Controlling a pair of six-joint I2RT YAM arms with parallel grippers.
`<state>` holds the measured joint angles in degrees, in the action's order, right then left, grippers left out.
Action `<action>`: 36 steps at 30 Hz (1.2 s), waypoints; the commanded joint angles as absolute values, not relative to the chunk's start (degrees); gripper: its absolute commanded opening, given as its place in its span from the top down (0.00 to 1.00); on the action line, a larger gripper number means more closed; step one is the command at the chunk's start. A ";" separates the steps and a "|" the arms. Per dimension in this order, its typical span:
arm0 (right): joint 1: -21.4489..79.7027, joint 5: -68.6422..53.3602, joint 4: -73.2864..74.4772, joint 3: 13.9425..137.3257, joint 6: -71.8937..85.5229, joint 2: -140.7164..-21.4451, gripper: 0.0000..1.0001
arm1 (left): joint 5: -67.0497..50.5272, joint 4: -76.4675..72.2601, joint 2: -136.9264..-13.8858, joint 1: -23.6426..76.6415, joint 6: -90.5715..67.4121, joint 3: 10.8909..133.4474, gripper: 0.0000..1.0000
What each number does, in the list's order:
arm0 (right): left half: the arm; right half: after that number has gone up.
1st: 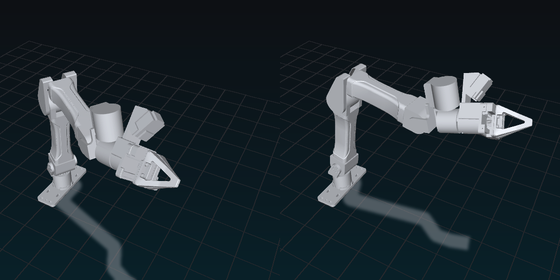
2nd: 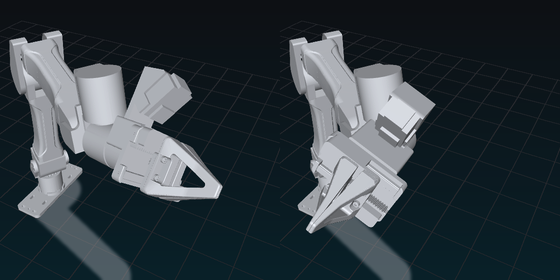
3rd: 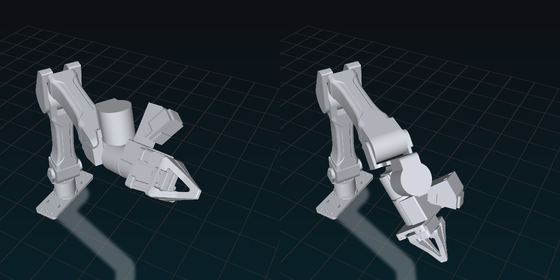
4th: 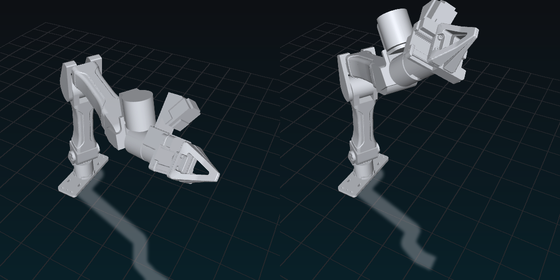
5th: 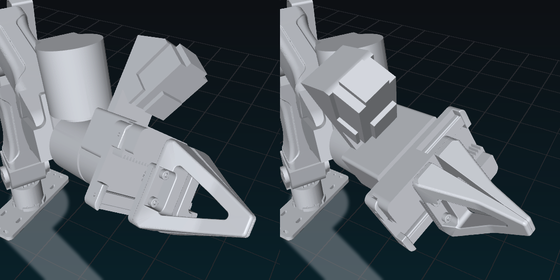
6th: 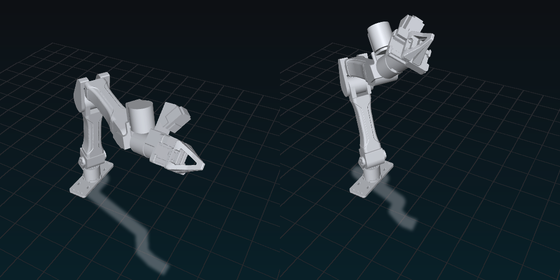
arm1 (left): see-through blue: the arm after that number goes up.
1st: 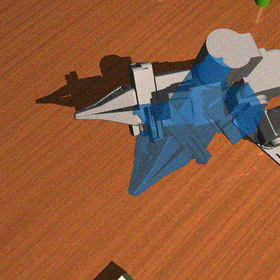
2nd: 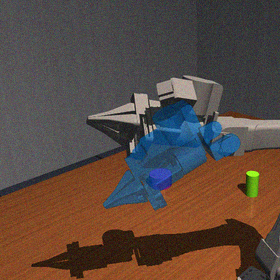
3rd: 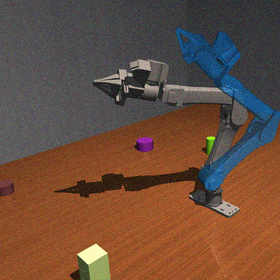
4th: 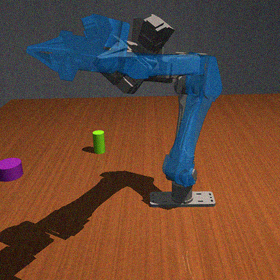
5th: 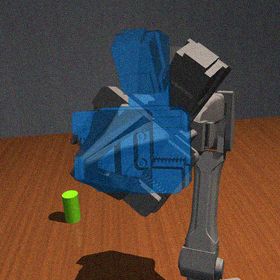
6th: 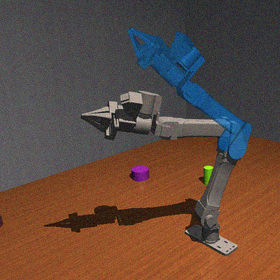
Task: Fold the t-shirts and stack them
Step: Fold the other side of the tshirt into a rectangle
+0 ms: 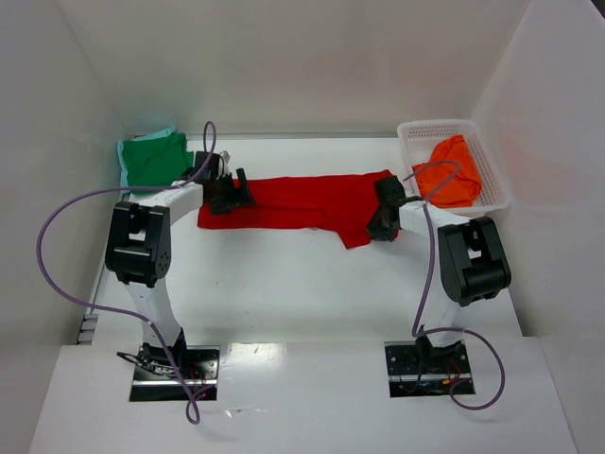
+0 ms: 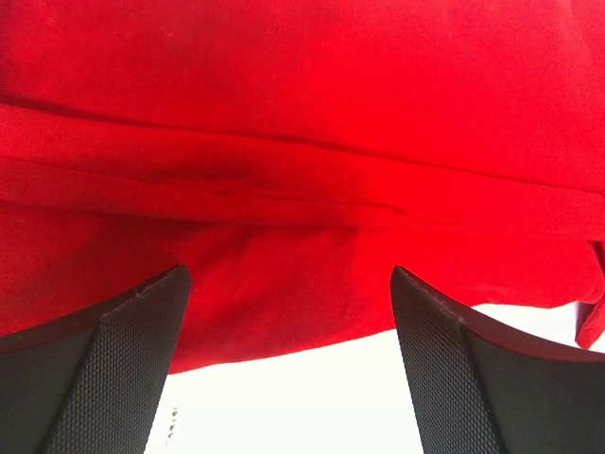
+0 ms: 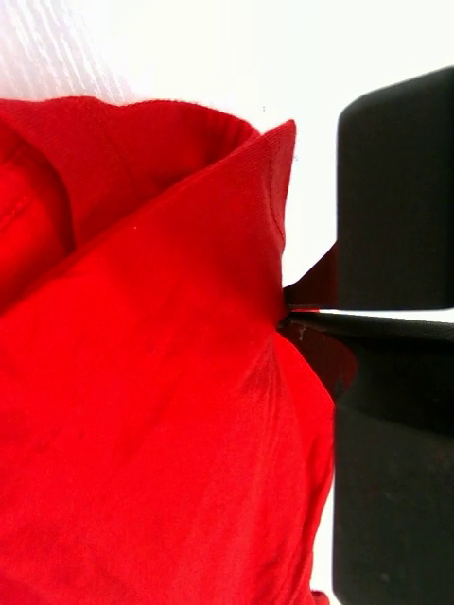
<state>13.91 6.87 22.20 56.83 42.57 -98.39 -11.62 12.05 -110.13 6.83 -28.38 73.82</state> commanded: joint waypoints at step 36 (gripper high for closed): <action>13.68 7.82 27.35 69.07 41.24 -91.08 1.00 | -13.61 10.99 -113.82 7.03 -26.63 72.86 0.06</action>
<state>13.89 6.72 27.70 67.07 42.10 -94.16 -12.25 11.57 -111.80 6.85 -28.23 73.71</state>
